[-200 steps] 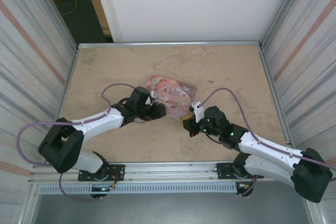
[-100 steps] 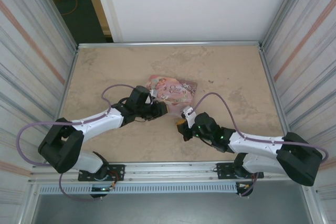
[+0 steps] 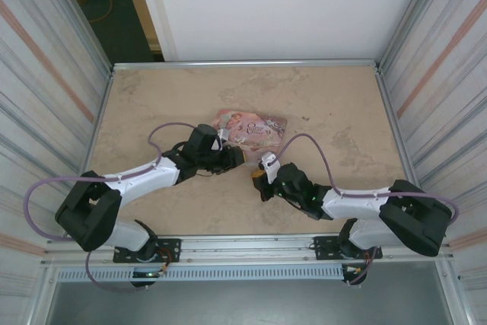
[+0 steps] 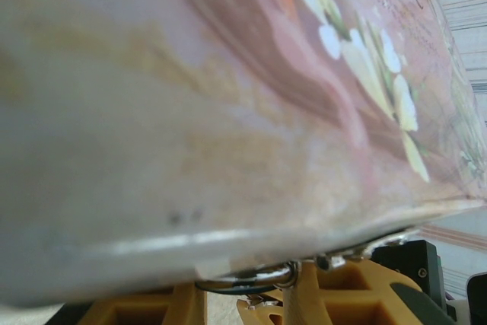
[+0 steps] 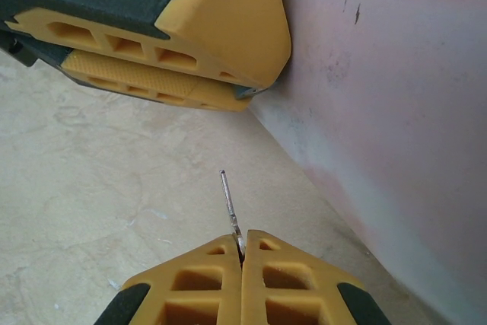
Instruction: Unlock the padlock with the key
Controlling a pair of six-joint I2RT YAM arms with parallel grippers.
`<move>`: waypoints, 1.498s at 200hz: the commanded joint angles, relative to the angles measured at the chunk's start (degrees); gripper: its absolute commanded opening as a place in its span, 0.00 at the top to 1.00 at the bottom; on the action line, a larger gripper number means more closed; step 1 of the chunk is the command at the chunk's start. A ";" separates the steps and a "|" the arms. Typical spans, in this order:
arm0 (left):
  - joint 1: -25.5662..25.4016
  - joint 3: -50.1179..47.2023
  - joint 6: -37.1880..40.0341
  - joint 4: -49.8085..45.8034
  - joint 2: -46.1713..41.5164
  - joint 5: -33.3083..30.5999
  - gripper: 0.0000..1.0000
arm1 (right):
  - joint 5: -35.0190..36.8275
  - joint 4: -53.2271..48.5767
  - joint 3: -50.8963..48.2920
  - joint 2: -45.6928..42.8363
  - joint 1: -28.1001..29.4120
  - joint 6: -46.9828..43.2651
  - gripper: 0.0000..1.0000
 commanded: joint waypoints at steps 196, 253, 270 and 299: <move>-0.95 -1.88 -2.19 2.89 -4.05 2.10 1.00 | 1.50 8.72 3.15 5.49 -0.02 -0.92 1.00; -1.25 -1.79 -2.28 2.75 -3.86 2.11 1.00 | 1.62 10.36 2.84 5.08 -0.08 -0.65 1.00; -1.32 -1.70 -2.28 2.72 -3.87 2.11 1.00 | 2.07 10.95 2.56 4.91 -0.11 -0.56 1.00; -1.49 -1.53 -2.36 2.67 -3.71 2.29 1.00 | 2.50 11.51 2.88 4.93 -0.17 -1.05 1.00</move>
